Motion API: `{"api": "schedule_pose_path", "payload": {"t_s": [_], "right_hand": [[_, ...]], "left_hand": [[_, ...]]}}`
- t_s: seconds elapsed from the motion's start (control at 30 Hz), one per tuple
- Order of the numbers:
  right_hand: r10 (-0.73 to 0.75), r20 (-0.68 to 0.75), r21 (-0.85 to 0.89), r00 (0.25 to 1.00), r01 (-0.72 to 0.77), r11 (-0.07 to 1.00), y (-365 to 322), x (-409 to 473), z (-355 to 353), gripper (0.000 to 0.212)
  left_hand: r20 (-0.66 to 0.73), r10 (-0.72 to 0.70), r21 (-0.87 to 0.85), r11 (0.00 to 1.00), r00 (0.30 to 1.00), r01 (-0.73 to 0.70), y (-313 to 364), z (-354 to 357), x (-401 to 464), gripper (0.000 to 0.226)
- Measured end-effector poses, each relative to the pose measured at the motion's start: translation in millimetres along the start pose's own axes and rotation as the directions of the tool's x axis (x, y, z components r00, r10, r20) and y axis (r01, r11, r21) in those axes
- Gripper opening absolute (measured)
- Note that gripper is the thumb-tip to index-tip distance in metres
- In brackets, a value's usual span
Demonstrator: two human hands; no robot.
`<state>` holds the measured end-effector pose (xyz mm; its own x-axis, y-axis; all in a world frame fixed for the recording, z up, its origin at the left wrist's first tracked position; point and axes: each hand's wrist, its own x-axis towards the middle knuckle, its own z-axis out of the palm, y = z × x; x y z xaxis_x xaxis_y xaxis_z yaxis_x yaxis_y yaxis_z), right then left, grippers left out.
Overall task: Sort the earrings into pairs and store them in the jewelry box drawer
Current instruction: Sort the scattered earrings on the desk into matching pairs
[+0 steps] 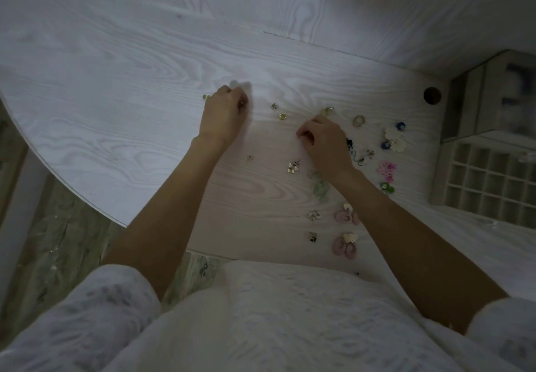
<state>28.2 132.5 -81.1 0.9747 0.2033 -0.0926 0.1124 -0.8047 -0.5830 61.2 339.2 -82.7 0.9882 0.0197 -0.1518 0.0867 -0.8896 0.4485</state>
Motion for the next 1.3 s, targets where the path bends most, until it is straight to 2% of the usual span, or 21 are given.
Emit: {"api": "schedule_pose_path", "payload": {"t_s": [0.3, 0.43, 0.57, 0.67, 0.8, 0.93, 1.1, 1.3], "right_hand": [[0.103, -0.1, -0.026, 0.99, -0.106, 0.994, 9, 2, -8, 0.017], [0.142, -0.058, -0.068, 0.988, -0.145, 0.987, 12, 0, -10, 0.019], [0.174, -0.039, -0.08, 0.984, -0.176, 0.981, 11, -4, -12, 0.023], [0.194, -0.054, -0.074, 0.979, -0.198, 0.977, 10, -5, -11, 0.025], [0.204, -0.052, -0.073, 0.978, -0.207, 0.976, 8, -6, -10, 0.027], [0.195, -0.059, -0.048, 0.979, -0.198, 0.979, 8, -6, -9, 0.029], [0.203, -0.073, -0.005, 0.976, -0.204, 0.979, 12, -6, -10, 0.032], [0.187, -0.059, -0.057, 0.981, -0.19, 0.98, 13, -7, -12, 0.035]], "left_hand": [[0.035, 0.185, -0.116, 0.977, 0.982, -0.18, 46, 30, -32, 0.013], [0.016, 0.157, -0.217, 0.964, 0.987, -0.15, 65, 45, -34, 0.023], [0.005, 0.058, -0.338, 0.94, 0.998, -0.053, 72, 48, -39, 0.031], [-0.021, 0.014, -0.299, 0.954, 1.0, -0.02, 69, 49, -43, 0.033], [-0.019, 0.054, -0.249, 0.967, 0.998, -0.057, 80, 53, -41, 0.023], [-0.044, 0.079, -0.285, 0.955, 0.996, -0.088, 94, 60, -42, 0.019], [-0.019, 0.042, -0.431, 0.901, 0.999, -0.046, 100, 66, -44, 0.031], [0.01, 0.08, -0.487, 0.871, 0.997, -0.065, 89, 61, -50, 0.033]]}}
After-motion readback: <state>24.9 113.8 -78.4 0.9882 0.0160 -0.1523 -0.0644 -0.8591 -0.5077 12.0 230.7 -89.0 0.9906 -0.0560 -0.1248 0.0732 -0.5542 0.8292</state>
